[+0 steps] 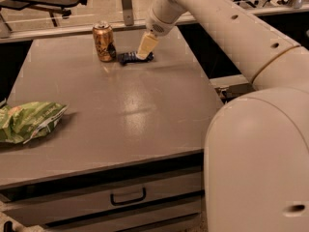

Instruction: Move rxbar blueberry near orange can

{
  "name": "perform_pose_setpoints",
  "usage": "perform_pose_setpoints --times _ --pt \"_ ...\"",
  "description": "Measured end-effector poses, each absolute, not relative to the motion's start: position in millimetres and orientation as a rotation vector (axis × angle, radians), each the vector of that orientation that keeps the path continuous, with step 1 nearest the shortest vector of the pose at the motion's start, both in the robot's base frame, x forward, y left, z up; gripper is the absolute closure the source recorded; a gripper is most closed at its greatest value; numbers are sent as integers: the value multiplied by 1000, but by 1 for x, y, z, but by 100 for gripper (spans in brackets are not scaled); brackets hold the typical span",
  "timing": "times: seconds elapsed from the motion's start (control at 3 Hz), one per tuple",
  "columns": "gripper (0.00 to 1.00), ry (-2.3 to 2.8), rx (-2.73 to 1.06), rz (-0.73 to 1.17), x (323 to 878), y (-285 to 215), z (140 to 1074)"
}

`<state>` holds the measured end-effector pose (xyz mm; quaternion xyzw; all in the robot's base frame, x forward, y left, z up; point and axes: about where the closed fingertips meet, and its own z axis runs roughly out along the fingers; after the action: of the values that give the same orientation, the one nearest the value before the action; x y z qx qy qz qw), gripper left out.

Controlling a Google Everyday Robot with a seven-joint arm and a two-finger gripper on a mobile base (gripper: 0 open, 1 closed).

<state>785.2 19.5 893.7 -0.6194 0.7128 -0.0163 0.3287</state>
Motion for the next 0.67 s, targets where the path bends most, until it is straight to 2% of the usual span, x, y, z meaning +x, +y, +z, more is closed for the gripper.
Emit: perform_pose_setpoints --times 0.67 --pt "0 1982 -1534 -150 790 -28 908"
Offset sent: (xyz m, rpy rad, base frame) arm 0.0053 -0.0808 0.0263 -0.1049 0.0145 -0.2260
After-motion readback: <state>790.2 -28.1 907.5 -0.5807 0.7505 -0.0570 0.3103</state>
